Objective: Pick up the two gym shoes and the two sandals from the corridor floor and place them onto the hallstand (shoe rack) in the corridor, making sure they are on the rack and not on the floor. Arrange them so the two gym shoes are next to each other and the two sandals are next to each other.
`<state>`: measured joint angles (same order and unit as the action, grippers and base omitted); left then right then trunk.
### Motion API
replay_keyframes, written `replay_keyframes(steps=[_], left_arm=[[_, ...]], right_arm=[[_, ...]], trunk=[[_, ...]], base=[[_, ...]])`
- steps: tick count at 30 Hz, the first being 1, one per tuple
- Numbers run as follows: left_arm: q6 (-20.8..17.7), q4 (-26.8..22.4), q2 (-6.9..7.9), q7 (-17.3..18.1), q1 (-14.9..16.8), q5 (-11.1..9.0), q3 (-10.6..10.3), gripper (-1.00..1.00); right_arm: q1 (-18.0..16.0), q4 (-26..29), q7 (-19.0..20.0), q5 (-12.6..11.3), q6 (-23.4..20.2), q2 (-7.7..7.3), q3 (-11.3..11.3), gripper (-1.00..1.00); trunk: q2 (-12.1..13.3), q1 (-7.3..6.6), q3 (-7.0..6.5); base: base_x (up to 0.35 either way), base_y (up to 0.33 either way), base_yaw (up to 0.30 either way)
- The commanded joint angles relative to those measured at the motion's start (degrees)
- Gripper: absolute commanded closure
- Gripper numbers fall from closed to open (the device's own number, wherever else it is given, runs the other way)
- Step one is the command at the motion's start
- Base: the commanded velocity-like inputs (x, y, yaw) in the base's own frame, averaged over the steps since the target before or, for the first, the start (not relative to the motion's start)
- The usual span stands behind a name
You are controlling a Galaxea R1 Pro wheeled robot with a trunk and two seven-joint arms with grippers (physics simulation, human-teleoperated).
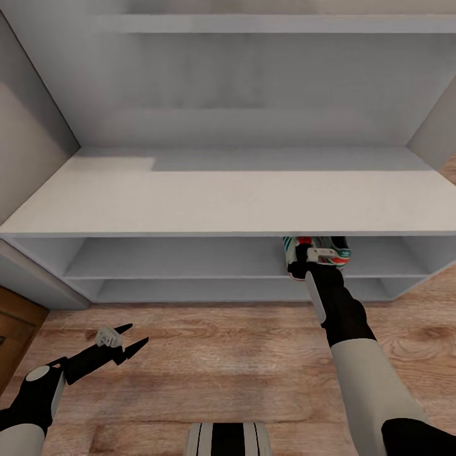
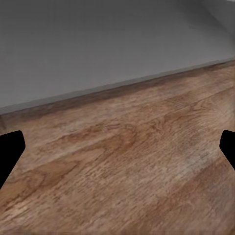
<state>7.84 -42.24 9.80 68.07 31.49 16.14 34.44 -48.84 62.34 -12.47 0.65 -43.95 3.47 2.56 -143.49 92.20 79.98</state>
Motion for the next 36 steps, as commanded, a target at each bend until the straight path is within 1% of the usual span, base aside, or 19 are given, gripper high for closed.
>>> replay_keyframes(steps=[1, 5, 13, 25, 36], left_arm=[[0.59, -0.03, -0.05, 0.18, 0.06, 0.55, 0.28, -1.0], [0.59, -0.03, -0.05, 0.16, 0.06, 0.55, 0.28, -1.0], [0.59, -0.03, -0.05, 0.13, 0.06, 0.55, 0.28, -1.0], [0.59, -0.03, -0.05, 0.17, 0.06, 0.55, 0.23, -1.0], [0.59, -0.03, -0.05, 0.15, 0.06, 0.55, 0.24, -1.0]], right_arm=[[-0.03, 0.05, -0.1, 0.05, -0.26, 0.04, 0.08, 1.0], [-0.03, 0.06, -0.1, 0.08, -0.26, 0.04, 0.08, 1.0], [-0.04, 0.04, -0.1, 0.05, -0.26, 0.04, 0.15, 1.0], [-0.05, 0.06, -0.1, 0.05, -0.26, 0.04, 0.09, 1.0], [-0.03, 0.06, -0.1, 0.14, -0.26, 0.04, 0.1, 1.0]], trunk=[[-0.02, -0.01, 0.04], [-0.02, -0.01, 0.04], [-0.02, -0.01, 0.04], [-0.02, -0.01, 0.04], [-0.02, -0.01, 0.04]], base=[[0.0, 0.0, 0.0], [0.018, 0.0, 0.0], [0.18, 0.0, 0.0], [0.05, 0.0, 0.0], [0.004, 0.0, 0.0]])
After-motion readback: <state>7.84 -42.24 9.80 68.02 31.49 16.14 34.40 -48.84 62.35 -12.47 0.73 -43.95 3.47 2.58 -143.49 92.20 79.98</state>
